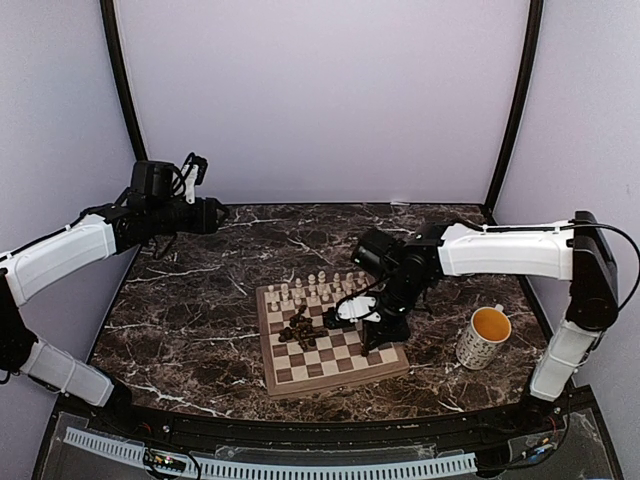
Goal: Set up the chess pieces on the board
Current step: Place the bishop on c8.
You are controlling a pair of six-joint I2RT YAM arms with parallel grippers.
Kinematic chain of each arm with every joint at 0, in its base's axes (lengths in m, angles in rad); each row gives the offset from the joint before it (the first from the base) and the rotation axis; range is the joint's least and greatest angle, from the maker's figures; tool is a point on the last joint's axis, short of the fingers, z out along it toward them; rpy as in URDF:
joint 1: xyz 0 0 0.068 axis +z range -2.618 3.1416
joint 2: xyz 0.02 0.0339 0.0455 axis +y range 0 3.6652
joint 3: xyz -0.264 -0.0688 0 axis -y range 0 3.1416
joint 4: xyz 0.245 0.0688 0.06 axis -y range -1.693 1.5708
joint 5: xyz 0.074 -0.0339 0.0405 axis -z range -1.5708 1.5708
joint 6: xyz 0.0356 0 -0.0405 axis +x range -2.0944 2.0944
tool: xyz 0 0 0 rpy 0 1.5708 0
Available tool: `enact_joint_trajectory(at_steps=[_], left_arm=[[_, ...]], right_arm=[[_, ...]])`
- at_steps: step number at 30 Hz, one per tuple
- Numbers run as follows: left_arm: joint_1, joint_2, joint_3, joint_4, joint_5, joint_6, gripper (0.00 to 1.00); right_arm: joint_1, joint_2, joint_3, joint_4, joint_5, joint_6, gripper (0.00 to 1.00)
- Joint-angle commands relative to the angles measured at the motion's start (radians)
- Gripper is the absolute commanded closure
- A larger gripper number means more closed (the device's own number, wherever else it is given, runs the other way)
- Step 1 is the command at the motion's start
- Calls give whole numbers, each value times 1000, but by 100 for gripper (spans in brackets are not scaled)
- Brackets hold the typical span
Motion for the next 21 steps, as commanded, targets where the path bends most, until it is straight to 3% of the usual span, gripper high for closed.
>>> enact_joint_trajectory(at_steps=[1,21], left_arm=[[11,-6,-1,0,19,1,44],[22,-14,-1,1,43,-9,44]], right_arm=[[41,43,46,31,6,16,93],[85,104,48,41,60,22,91]])
